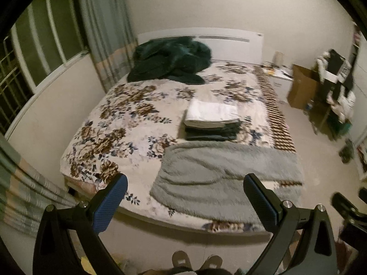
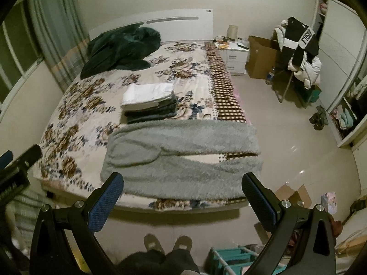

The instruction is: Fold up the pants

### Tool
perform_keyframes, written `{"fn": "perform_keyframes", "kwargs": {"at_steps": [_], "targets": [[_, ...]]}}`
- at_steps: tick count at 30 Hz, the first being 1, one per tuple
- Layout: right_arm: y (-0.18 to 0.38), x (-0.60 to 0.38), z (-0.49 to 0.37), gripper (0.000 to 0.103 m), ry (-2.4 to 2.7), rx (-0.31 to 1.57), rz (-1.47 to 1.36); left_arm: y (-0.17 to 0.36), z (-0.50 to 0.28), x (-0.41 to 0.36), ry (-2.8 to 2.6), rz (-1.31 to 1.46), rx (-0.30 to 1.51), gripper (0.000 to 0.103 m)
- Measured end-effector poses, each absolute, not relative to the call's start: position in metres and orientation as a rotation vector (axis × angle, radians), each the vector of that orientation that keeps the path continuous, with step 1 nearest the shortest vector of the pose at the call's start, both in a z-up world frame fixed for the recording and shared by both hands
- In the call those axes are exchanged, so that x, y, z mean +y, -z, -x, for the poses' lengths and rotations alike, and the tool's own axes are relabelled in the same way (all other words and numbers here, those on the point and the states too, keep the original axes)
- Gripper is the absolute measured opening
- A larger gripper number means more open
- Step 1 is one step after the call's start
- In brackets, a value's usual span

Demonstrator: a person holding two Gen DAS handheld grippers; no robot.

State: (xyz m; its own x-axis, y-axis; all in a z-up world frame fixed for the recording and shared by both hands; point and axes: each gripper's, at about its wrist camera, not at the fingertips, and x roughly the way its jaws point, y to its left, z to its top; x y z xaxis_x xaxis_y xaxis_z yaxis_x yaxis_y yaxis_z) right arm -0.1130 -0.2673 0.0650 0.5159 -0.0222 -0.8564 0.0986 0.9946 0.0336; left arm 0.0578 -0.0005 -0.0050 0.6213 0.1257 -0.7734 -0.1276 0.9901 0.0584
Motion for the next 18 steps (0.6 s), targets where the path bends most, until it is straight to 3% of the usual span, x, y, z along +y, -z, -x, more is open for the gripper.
{"fn": "perform_keyframes", "kwargs": {"at_steps": [9,18], "targets": [[0.004,-0.331,-0.006,0.103,0.151,1.074,-0.14,0.098,-0.165,-0.002,-0.254,0.056,1.072,0.103],[0.145,-0.389,-0.157,0.103,0.274,1.218,-0.306,0.233,-0.293,0.049,-0.387,0.321,1.285,0.103]]}}
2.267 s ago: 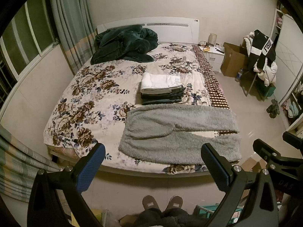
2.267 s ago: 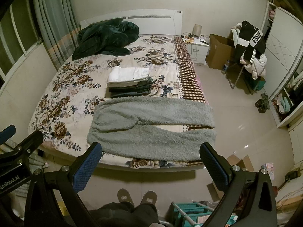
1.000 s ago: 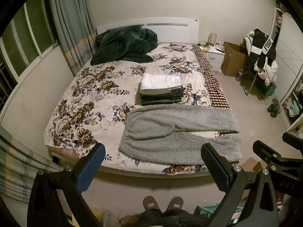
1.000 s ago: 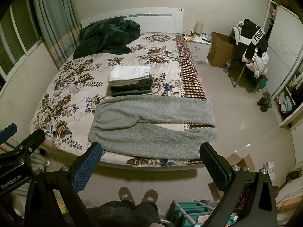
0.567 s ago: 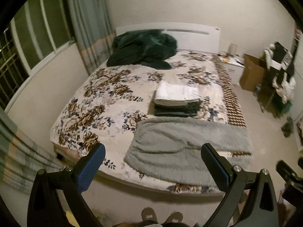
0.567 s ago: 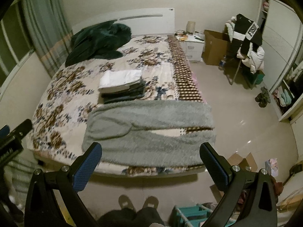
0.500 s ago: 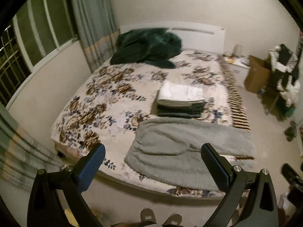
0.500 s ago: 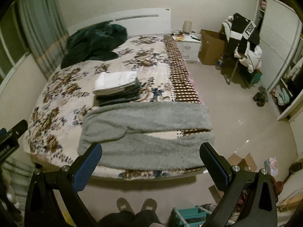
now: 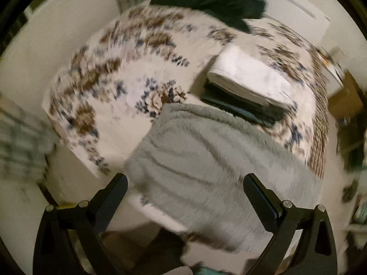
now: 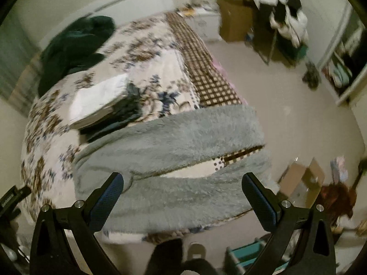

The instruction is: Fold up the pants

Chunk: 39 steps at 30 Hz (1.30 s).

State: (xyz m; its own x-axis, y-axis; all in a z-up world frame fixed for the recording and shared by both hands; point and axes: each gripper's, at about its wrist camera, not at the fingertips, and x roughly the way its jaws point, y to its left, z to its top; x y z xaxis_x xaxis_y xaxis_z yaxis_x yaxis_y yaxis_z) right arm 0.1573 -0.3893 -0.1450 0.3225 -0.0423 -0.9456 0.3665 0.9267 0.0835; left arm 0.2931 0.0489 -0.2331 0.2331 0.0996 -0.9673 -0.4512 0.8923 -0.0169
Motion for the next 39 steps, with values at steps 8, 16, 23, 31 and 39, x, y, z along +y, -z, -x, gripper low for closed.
{"fn": "perform_keyframes", "kwargs": {"at_steps": [8,16,23,31,39], "targets": [[0.334,-0.436,-0.288,0.103,0.439,1.374,-0.454,0.378,-0.412,0.099,-0.553,0.468,1.363,0.103],[0.475,-0.476,-0.364,0.103,0.597,1.461,-0.57,0.523,-0.48,0.127,-0.593,0.796,1.475,0.081],[0.546,-0.521,-0.409,0.103,0.722,1.476,-0.65,0.544,-0.492,0.107,-0.619,0.798,1.428,0.052],[0.604,-0.554,-0.443,0.08,0.813,1.561,-0.697,0.504,-0.463,0.09,-0.575,0.792,1.305,0.006],[0.554,-0.562,-0.406,0.007,0.725,1.439,-0.65,0.401,-0.41,0.069,-0.41,0.782,1.169,0.005]]}}
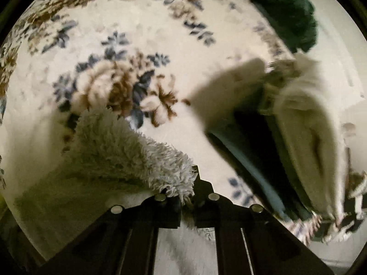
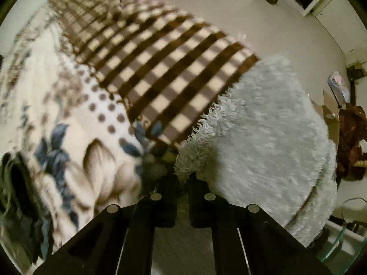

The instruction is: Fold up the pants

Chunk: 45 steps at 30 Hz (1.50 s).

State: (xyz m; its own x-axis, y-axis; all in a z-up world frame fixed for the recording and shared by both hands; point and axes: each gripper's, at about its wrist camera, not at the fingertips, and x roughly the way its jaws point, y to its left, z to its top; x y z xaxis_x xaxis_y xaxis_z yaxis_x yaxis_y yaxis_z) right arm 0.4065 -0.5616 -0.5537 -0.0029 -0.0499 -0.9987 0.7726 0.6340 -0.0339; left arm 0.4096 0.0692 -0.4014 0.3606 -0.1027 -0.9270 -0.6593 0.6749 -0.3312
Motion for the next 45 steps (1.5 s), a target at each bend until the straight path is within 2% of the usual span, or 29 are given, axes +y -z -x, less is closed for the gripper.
{"fn": "perform_keyframes", "kwargs": {"at_steps": [2,5,8,13,20,25,29,30,31,32,33,34,35,36,40,45], "targets": [[0.534,-0.563,-0.388,0.007,0.689,1.408,-0.655,0.37,-0.382,0.066,-0.373,0.805,1.135,0.005],[0.5,-0.564,-0.35,0.007,0.632,1.372,-0.657,0.349,-0.333,0.082,-0.339,0.816,1.094,0.005],[0.465,-0.566,-0.288,0.007,0.588,1.352,-0.665,0.348,-0.284,0.106,-0.338,0.833,1.065,0.005],[0.432,-0.565,-0.182,0.006,0.545,1.358,-0.688,0.383,-0.216,0.124,-0.395,0.855,1.072,0.005],[0.468,-0.556,-0.052,0.006,0.57,1.44,-0.7,0.446,-0.147,0.132,-0.471,0.793,1.15,0.005],[0.51,-0.557,-0.004,0.006,0.614,1.488,-0.689,0.505,-0.124,0.139,-0.506,0.775,1.234,0.005],[0.541,-0.559,0.01,0.007,0.603,1.536,-0.721,0.518,-0.122,0.138,-0.503,0.804,1.254,0.009],[0.547,-0.559,0.009,0.011,0.584,1.543,-0.754,0.515,-0.125,0.136,-0.501,0.796,1.26,0.01],[0.551,-0.559,0.007,0.022,0.571,1.558,-0.775,0.512,-0.126,0.135,-0.503,0.783,1.267,0.018],[0.551,-0.562,0.01,0.039,0.56,1.561,-0.798,0.506,-0.128,0.133,-0.501,0.773,1.262,0.023],[0.547,-0.565,0.011,0.049,0.553,1.544,-0.809,0.498,-0.129,0.13,-0.504,0.75,1.254,0.041],[0.539,-0.569,0.012,0.063,0.548,1.514,-0.801,0.491,-0.131,0.127,-0.516,0.709,1.253,0.069],[0.532,-0.572,0.011,0.07,0.547,1.492,-0.777,0.481,-0.134,0.121,-0.531,0.653,1.244,0.079],[0.525,-0.575,0.008,0.071,0.547,1.473,-0.744,0.474,-0.135,0.118,-0.532,0.621,1.231,0.081],[0.509,-0.584,-0.036,0.073,0.537,1.4,-0.581,0.45,-0.142,0.096,-0.526,0.47,1.196,0.082],[0.531,-0.576,-0.116,0.082,0.48,1.378,-0.354,0.462,-0.158,0.053,-0.418,0.382,1.252,0.082]]}}
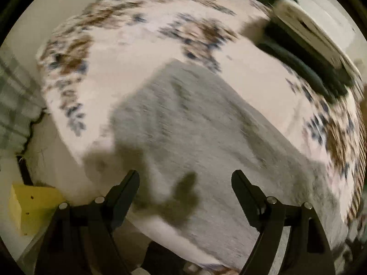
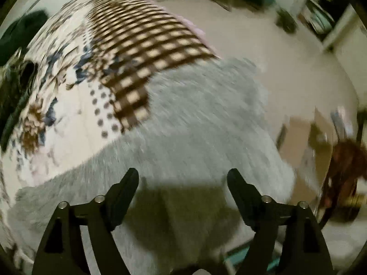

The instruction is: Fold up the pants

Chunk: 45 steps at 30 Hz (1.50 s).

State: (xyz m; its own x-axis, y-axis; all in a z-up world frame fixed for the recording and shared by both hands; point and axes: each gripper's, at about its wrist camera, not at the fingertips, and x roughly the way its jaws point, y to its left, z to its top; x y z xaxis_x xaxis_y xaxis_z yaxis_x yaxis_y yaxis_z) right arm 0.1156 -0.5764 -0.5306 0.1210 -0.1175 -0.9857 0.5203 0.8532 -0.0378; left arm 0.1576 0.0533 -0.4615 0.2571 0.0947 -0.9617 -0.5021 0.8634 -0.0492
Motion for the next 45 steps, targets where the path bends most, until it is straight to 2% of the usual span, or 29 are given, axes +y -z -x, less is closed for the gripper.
{"fn": "perform_keyframes", "kwargs": {"at_steps": [3,4,5,6,10,12,13,14,15,20,26,27,28,29,32,35,39,40,41,42,43,45], "targets": [[0.545,-0.571,-0.134,0.081,0.511,1.403,-0.256,0.467,-0.164,0.022,-0.349,0.329,1.278,0.082],[0.546,-0.575,-0.131,0.065,0.548,1.394,-0.239,0.468,-0.165,0.011,-0.331,0.307,1.282,0.082],[0.546,-0.578,-0.127,0.02,0.58,1.382,-0.238,0.469,-0.168,-0.001,-0.302,0.288,1.285,0.082],[0.542,-0.593,-0.115,0.01,0.642,1.358,-0.288,0.47,-0.169,-0.009,-0.278,0.278,1.286,0.082],[0.525,-0.662,-0.051,0.01,0.849,1.278,-0.564,0.471,-0.174,-0.047,-0.187,0.229,1.3,0.082],[0.533,-0.693,-0.02,0.018,0.869,1.279,-0.754,0.472,-0.175,-0.062,-0.153,0.215,1.31,0.082],[0.54,-0.705,-0.007,0.039,0.873,1.285,-0.838,0.473,-0.175,-0.068,-0.137,0.212,1.316,0.082],[0.546,-0.718,0.007,0.054,0.89,1.279,-0.918,0.473,-0.175,-0.073,-0.124,0.212,1.321,0.082],[0.547,-0.726,0.017,0.057,0.903,1.251,-0.969,0.475,-0.175,-0.08,-0.107,0.205,1.326,0.082],[0.541,-0.746,0.046,0.057,0.882,1.099,-1.143,0.485,-0.175,-0.1,-0.07,0.153,1.354,0.082],[0.571,-0.722,0.049,0.057,0.752,1.096,-1.263,0.504,-0.17,-0.106,-0.061,0.106,1.392,0.082],[0.577,-0.718,0.043,0.056,0.735,1.117,-1.249,0.507,-0.17,-0.106,-0.06,0.099,1.395,0.082],[0.581,-0.711,0.039,0.039,0.73,1.124,-1.225,0.511,-0.17,-0.106,-0.063,0.09,1.403,0.082],[0.581,-0.706,0.036,0.003,0.749,1.127,-1.158,0.514,-0.169,-0.105,-0.068,0.086,1.411,0.082],[0.56,-0.694,0.025,0.004,0.837,1.155,-0.945,0.519,-0.167,-0.099,-0.071,0.099,1.422,0.081],[0.533,-0.688,0.032,0.003,0.906,1.115,-0.883,0.521,-0.163,-0.095,-0.065,0.1,1.422,0.081],[0.56,-0.694,0.034,0.005,0.842,1.234,-0.97,0.527,-0.157,-0.088,-0.058,0.117,1.44,0.081],[0.57,-0.698,0.041,0.014,0.807,1.254,-1.037,0.528,-0.155,-0.087,-0.052,0.127,1.445,0.081],[0.576,-0.703,0.049,0.027,0.791,1.254,-1.098,0.526,-0.153,-0.089,-0.043,0.136,1.442,0.081],[0.576,-0.706,0.056,0.036,0.795,1.22,-1.134,0.525,-0.152,-0.09,-0.029,0.144,1.438,0.081],[0.573,-0.71,0.065,0.048,0.805,1.163,-1.17,0.523,-0.15,-0.095,-0.01,0.15,1.434,0.082],[0.57,-0.719,0.083,0.052,0.821,1.089,-1.217,0.522,-0.149,-0.108,0.029,0.147,1.434,0.082]]}}
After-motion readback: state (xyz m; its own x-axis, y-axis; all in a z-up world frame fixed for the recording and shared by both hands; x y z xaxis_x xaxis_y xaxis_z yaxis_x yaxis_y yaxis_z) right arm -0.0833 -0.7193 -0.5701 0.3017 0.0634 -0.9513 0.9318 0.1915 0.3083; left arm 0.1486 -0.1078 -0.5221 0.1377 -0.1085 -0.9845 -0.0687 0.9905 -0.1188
